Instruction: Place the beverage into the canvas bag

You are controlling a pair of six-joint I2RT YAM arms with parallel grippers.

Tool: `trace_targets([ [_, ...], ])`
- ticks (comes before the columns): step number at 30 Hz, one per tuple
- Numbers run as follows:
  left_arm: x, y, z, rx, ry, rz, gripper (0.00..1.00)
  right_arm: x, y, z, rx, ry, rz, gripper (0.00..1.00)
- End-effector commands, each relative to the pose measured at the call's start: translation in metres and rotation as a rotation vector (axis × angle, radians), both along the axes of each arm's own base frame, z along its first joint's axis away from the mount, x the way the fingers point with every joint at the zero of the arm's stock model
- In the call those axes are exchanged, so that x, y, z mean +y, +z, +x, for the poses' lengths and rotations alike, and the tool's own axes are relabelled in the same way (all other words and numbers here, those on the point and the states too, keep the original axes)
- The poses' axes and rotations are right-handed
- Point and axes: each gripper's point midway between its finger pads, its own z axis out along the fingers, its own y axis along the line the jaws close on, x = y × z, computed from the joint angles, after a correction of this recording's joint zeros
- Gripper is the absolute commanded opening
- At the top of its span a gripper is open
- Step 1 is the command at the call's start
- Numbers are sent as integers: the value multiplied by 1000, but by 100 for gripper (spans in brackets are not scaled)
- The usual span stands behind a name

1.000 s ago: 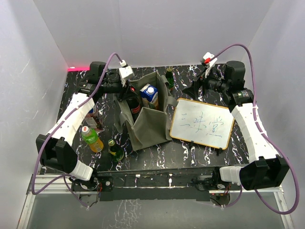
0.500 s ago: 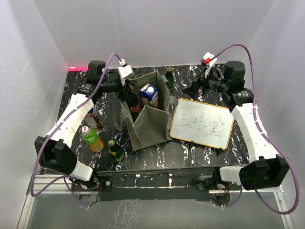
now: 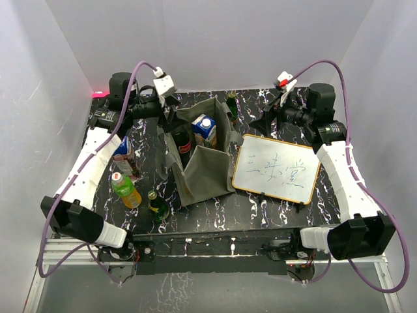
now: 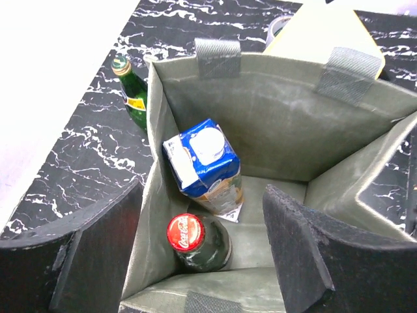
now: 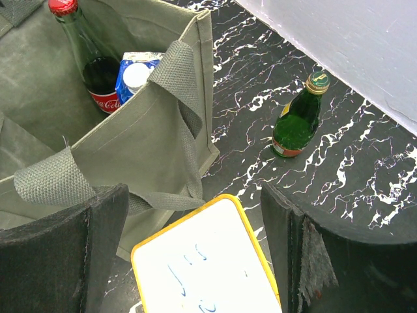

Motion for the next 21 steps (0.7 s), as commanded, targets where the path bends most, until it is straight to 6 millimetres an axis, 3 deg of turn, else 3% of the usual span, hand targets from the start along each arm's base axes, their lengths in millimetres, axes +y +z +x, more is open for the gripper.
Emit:
trace_targets([
  [1,0,52,-31,-39,-37,-68,75,0,17,-5,-67,12,9,85],
  [6,14,79,-51,-63,11,-49,79,2,22,-9,-71,28,10,85],
  [10,37,85,-71,-82,75,9,80,1,30,-12,-66,25,7,85],
  [14,75,79,-68,-73,285,37,81,-1,31,-16,-47,23,-7,85],
  [21,167,65,-47,-11,808,5,81,-3,29,-17,-19,-2,-22,85],
])
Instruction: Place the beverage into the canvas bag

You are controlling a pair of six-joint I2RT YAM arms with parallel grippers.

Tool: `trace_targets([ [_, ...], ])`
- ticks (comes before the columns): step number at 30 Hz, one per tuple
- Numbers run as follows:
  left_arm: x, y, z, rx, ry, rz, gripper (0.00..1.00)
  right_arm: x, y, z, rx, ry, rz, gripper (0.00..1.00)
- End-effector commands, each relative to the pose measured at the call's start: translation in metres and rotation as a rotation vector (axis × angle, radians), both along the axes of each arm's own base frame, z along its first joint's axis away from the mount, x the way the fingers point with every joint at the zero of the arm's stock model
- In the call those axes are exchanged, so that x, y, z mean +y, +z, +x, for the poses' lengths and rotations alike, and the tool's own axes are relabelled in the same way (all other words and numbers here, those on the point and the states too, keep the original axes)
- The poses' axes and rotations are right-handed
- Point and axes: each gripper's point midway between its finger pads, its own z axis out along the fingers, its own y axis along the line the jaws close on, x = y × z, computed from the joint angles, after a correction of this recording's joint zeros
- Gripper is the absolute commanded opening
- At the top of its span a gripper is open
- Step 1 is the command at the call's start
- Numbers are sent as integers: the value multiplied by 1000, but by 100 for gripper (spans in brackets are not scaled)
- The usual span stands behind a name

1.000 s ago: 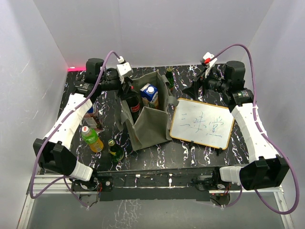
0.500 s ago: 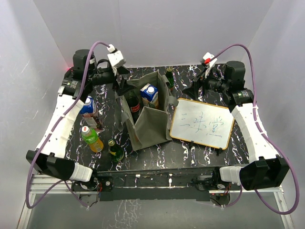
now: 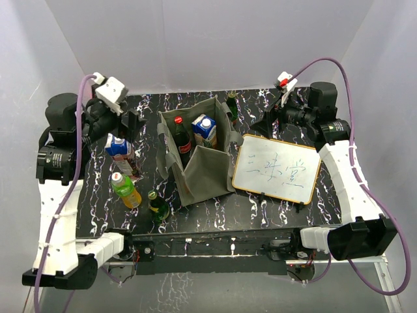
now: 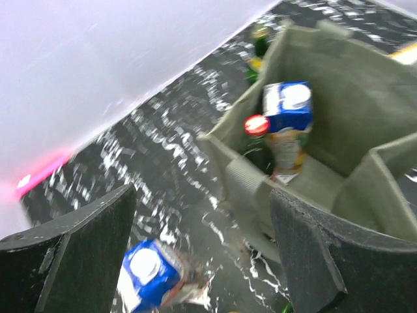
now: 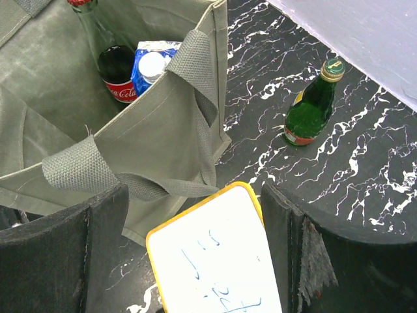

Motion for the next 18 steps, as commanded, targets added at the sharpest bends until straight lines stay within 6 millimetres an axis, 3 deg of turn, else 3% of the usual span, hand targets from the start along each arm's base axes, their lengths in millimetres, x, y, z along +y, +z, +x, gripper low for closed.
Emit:
trace_targets([
  [1,68,-24,22,85,391,-28,82,-4,26,-2,-63,-32,-10,85],
  [5,111,-51,22,138,588,-11,97,-5,21,0,-51,-43,-17,85],
  [7,122,-70,21,185,637,3,97,-4,18,-1,-48,-38,-16,85],
  [13,137,-105,24,279,705,38,97,-5,12,-1,-39,-44,-16,85],
  [18,133,-137,32,393,684,47,97,-4,10,0,-38,-43,-16,85],
])
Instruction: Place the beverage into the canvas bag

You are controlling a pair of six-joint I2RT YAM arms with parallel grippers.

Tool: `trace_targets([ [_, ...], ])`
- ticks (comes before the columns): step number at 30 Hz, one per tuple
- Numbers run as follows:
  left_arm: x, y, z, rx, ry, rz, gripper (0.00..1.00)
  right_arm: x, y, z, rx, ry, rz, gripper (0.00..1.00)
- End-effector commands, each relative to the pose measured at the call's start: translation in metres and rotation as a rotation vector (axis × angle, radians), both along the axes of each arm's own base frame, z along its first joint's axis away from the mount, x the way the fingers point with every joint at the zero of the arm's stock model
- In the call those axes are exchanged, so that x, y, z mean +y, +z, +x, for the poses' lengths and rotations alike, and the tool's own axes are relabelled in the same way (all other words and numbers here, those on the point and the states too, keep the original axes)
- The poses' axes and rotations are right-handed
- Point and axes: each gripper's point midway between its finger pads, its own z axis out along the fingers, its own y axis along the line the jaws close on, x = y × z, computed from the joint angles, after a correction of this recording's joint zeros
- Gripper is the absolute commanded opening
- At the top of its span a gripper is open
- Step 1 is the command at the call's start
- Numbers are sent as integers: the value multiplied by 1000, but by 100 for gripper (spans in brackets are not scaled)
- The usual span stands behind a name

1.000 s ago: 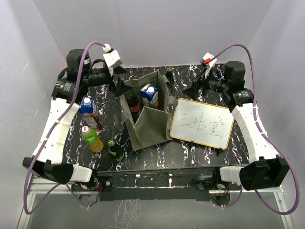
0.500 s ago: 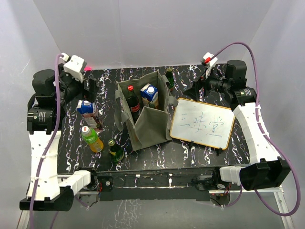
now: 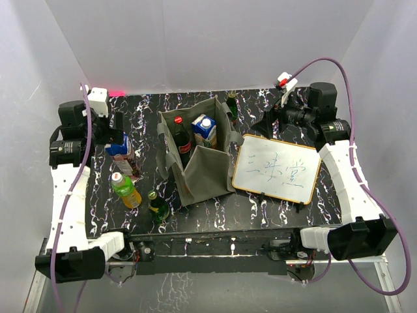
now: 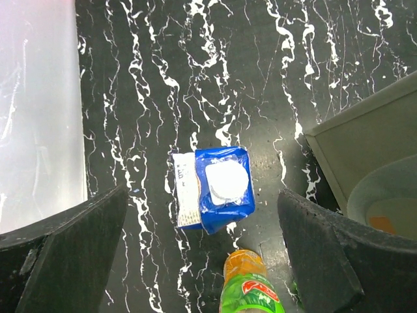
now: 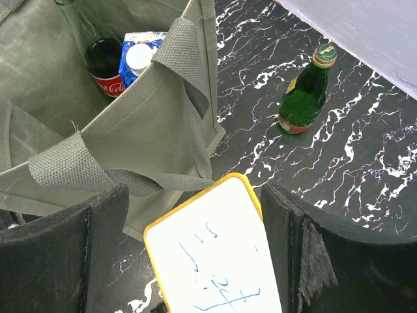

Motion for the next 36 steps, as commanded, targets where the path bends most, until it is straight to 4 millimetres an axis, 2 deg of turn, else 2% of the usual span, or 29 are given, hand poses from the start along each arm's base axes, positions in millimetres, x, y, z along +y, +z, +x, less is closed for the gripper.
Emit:
trace_targets([
  [1,4,-28,4,91,33,-19,97,2,14,-1,-63,2,5,85],
  [5,-7,-55,9,188,-11,-78,97,2,10,0,-55,2,5,85],
  [12,-5,-84,4,261,16,-84,97,1,1,-1,-46,1,3,85],
  [16,-17,-99,-2,305,-28,-132,88,3,-3,0,-34,7,6,85],
  [21,-15,-100,0,296,-31,-116,73,4,-5,0,-28,15,10,85],
  [26,-19,-91,9,252,-65,-126,53,4,-7,0,-25,17,11,85],
  [29,-26,-76,13,212,-108,-136,33,4,-6,-1,-27,14,9,85],
  [32,-31,-48,18,119,-150,-134,11,3,-7,-3,-28,14,9,85],
  [33,-33,-35,20,77,-162,-135,1,4,-7,-4,-27,16,10,84],
  [36,-42,17,31,-70,-192,-166,0,4,-9,-5,-25,19,12,85],
])
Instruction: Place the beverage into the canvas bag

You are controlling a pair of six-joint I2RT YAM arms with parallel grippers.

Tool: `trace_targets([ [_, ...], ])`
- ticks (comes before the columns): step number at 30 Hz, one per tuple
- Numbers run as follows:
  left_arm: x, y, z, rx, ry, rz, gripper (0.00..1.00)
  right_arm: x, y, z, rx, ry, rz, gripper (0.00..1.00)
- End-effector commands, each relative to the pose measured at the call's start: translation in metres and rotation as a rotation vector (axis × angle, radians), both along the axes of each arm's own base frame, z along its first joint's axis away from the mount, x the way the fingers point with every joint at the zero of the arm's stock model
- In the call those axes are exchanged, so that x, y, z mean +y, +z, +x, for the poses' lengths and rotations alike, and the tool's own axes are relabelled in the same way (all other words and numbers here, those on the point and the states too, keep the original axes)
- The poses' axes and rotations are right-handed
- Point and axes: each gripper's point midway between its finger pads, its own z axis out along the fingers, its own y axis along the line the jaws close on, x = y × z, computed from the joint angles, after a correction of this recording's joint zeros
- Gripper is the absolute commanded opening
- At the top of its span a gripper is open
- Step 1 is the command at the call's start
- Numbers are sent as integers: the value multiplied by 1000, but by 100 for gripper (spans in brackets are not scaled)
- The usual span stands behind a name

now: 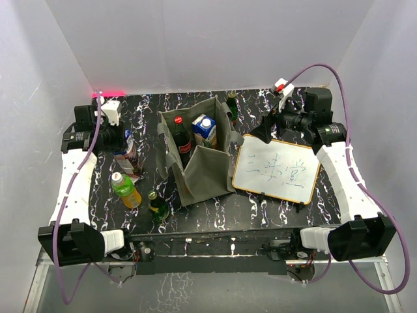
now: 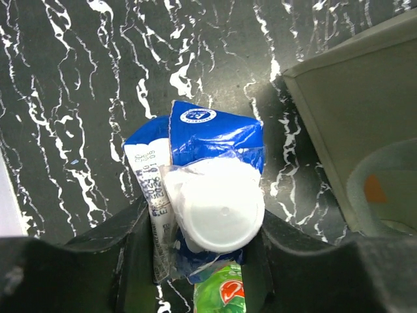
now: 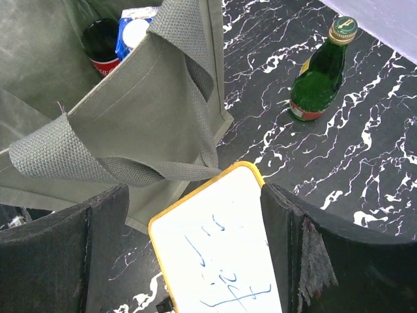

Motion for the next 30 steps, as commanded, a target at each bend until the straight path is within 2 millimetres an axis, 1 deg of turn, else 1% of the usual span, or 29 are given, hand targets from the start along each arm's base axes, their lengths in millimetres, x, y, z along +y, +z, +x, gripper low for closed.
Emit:
trace_targets([
  [1,-29,122,31,-384,-103,-112,0,2,14,-2,-76,12,14,85],
  [2,-32,139,32,-420,-112,-128,0,2,14,-2,-75,10,13,85],
  [5,-38,180,33,-511,-133,-152,0,1,15,-2,-78,6,8,85],
  [10,-44,240,25,-638,-165,-160,0,3,21,-5,-89,25,10,84],
  [13,-45,272,21,-697,-172,-152,0,11,41,-12,-127,92,37,84],
  [14,-45,289,18,-736,-174,-148,0,16,49,-17,-141,134,53,84],
  [15,-45,297,18,-752,-174,-148,0,19,58,-20,-161,157,58,84],
  [16,-45,319,13,-801,-176,-143,0,23,66,-23,-178,190,68,83],
  [17,-46,332,10,-829,-177,-145,0,27,75,-26,-194,216,77,82],
  [19,-50,360,2,-891,-192,-155,0,40,87,-32,-209,275,94,79],
  [20,-56,372,-4,-920,-223,-169,0,50,91,-37,-211,311,95,78],
  [22,-75,389,-20,-959,-346,-202,0,75,95,-50,-231,390,68,76],
  [23,-81,390,-18,-953,-382,-229,0,85,97,-55,-242,420,53,76],
  [24,-86,395,-20,-963,-406,-252,0,95,98,-60,-254,450,37,76],
  [26,-90,402,-22,-972,-425,-288,0,113,100,-65,-265,498,10,76],
  [28,-94,411,-24,-991,-451,-305,0,131,94,-71,-257,542,-14,76],
  [30,-97,419,-28,-1013,-477,-314,0,144,82,-74,-233,575,-41,76],
])
